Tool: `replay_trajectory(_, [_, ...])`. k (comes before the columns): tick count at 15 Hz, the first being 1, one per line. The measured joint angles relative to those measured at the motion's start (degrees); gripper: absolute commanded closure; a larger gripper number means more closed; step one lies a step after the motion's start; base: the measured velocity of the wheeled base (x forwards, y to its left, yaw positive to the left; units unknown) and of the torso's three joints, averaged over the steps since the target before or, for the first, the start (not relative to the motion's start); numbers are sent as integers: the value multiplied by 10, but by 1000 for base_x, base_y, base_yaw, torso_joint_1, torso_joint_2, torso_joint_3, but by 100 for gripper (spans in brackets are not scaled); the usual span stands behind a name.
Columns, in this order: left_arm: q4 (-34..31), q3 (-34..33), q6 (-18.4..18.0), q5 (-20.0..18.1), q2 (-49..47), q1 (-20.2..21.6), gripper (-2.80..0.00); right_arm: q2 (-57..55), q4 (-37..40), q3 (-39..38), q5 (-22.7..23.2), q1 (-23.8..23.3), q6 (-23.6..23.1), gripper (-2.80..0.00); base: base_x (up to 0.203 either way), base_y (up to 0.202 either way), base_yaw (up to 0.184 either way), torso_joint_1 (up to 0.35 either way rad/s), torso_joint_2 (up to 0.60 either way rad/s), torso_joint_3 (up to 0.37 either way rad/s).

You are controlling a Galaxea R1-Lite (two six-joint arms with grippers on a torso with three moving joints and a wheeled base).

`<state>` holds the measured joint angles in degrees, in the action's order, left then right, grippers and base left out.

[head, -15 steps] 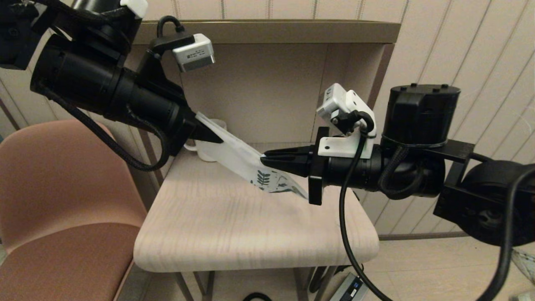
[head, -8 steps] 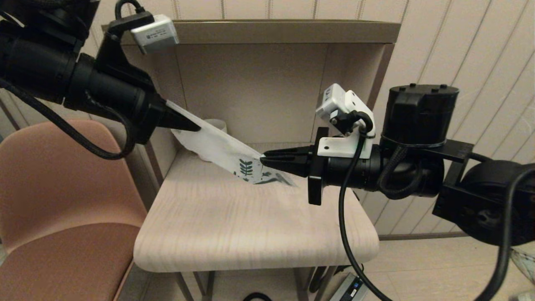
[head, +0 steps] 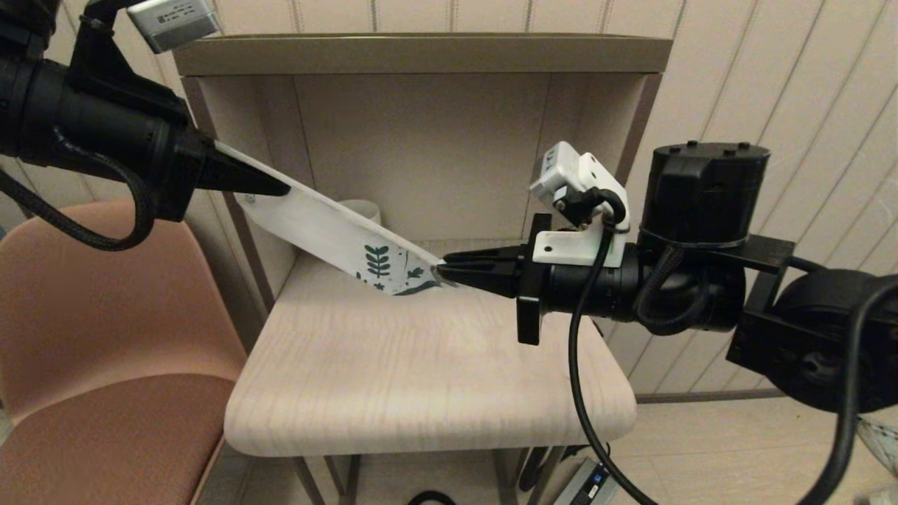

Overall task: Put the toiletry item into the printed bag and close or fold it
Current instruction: Close the strorage bag and place it on the desk

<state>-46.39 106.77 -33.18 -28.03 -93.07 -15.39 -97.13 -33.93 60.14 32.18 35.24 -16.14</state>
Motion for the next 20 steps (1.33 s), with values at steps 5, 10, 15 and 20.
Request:
replay_trajectory(5, [2, -10, -2, -1, 8, 5, 0, 1, 4, -7, -1, 1, -11, -280, 0, 0, 0, 0, 0, 0])
replay_trajectory(10, [5, -10, -2, -21, 10, 4, 0, 1, 1, -7, 0, 1, -16, -280, 0, 0, 0, 0, 0, 0])
replay_trajectory(15, [10, -33, 36, -23, -6, 5, 0, 6, 1, 2, 0, -23, -14, -280, 0, 0, 0, 0, 0, 0])
replay_trajectory(20, [117, -114, 219, -12, -34, -33, 0, 17, 7, 30, 0, -92, 6, -280, 0, 0, 0, 0, 0, 0])
